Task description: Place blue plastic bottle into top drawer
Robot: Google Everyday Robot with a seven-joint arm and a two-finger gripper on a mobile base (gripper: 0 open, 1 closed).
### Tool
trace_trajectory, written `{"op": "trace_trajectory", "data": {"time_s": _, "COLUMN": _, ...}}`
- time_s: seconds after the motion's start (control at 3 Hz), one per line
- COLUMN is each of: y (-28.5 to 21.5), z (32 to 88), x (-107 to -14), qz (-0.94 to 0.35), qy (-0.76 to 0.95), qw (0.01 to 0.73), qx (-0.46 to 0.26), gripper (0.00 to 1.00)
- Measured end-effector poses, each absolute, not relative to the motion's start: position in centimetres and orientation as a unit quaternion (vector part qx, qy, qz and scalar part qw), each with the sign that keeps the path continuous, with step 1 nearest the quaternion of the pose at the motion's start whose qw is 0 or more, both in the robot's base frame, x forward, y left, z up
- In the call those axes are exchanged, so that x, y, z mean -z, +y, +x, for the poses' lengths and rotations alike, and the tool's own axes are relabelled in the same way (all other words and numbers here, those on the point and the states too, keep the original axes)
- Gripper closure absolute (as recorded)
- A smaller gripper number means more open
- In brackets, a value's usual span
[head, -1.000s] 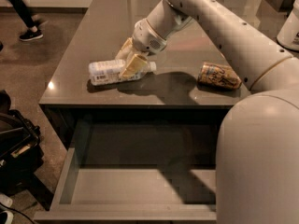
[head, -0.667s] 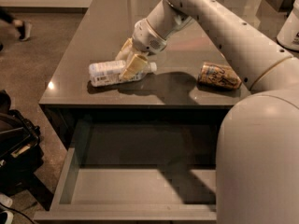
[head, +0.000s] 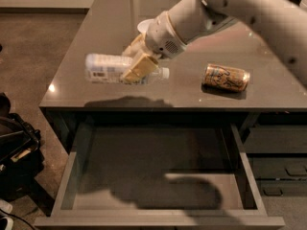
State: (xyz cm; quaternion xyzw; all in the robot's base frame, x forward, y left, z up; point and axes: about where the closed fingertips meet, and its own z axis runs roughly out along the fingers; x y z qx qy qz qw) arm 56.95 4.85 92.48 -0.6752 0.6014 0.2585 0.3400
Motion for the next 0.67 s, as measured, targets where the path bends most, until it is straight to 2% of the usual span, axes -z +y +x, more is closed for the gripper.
{"op": "trace_trajectory", "data": {"time_s": 0.33, "y": 7.8, "z": 49.1, "x": -99.5, "qz": -0.633, "qy": 0.6, "qw": 0.41, "qx": -0.265, "gripper": 1.0}}
{"op": "trace_trajectory", "data": {"time_s": 0.67, "y": 12.8, "z": 41.1, "x": -103.5, "qz": -0.629, "qy": 0.568, "qw": 0.472, "qx": -0.244, "gripper": 1.0}}
